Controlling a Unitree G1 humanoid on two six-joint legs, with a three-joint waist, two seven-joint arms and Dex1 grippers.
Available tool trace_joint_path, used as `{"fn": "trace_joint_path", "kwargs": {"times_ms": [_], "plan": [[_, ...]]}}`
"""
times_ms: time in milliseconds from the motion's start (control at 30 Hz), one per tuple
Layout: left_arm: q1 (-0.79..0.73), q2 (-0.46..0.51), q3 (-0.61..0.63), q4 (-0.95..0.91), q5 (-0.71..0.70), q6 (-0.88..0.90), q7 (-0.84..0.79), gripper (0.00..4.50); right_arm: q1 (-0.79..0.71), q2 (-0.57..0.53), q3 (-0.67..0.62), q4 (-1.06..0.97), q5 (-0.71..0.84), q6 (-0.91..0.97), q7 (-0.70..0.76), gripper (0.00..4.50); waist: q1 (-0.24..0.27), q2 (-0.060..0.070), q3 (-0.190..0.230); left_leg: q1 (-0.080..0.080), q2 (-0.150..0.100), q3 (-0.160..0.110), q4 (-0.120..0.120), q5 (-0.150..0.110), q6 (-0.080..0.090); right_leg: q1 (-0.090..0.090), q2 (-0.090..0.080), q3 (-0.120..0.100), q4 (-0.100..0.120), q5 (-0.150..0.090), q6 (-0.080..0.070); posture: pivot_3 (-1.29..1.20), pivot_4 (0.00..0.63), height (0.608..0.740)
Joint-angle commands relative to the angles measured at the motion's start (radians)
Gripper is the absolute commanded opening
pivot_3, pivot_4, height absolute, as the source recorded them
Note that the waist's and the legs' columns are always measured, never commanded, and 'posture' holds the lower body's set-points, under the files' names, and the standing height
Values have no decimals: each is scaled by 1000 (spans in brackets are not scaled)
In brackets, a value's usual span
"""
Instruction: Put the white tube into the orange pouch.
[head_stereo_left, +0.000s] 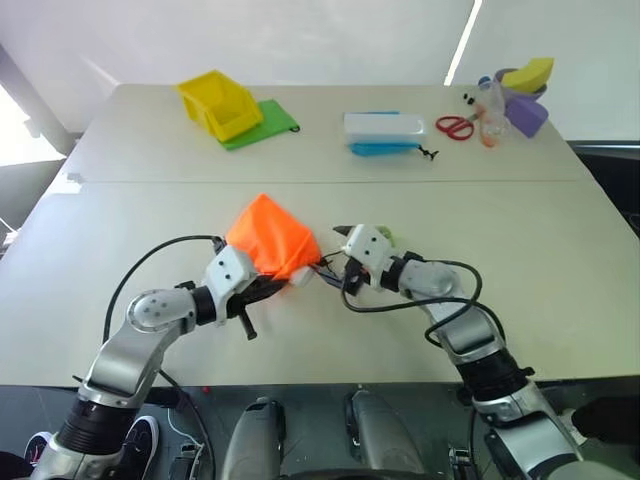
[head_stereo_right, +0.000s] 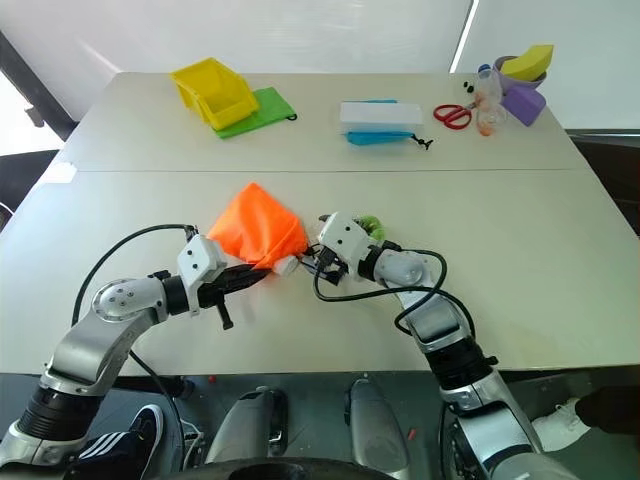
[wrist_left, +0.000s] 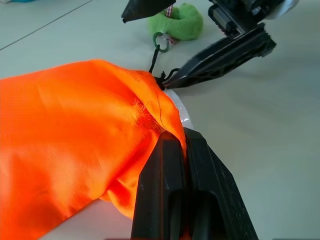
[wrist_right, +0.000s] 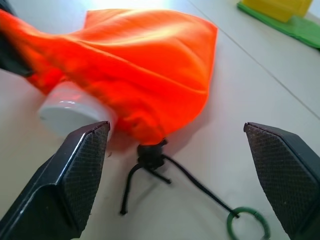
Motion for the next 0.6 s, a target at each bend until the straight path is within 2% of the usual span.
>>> {"fn": "trace_joint_path", "kwargs": {"times_ms": [33, 267, 467, 600], "plan": [[-10, -3, 11, -27, -14, -4, 1, 0, -10, -17, 12, 7, -41, -59, -5, 4485, 0, 0, 0, 0, 0, 0, 0, 0, 0, 0, 0, 0, 0, 0, 0, 0, 150, 740], [-10, -9, 12, -37, -17, 5, 4, 0, -11, -83, -17, 32, -30, -53, 51, 4485, 0, 0, 0, 0, 0, 0, 0, 0, 0, 0, 0, 0, 0, 0, 0, 0, 150, 740], [-19, -18, 4, -39, -17, 8, 7, 0, -48, -69, 4, 90, -79, -19, 30, 4485, -2, 0, 0, 1, 0, 0, 0, 0, 0, 0, 1, 0, 1, 0, 0, 0, 150, 740], [-12, -12, 10, -42, -16, 8, 7, 0, -50, -98, -67, 72, -22, 48, 58, 4485, 1, 0, 0, 1, 0, 0, 0, 0, 0, 0, 1, 0, 1, 0, 0, 0, 150, 740]]}}
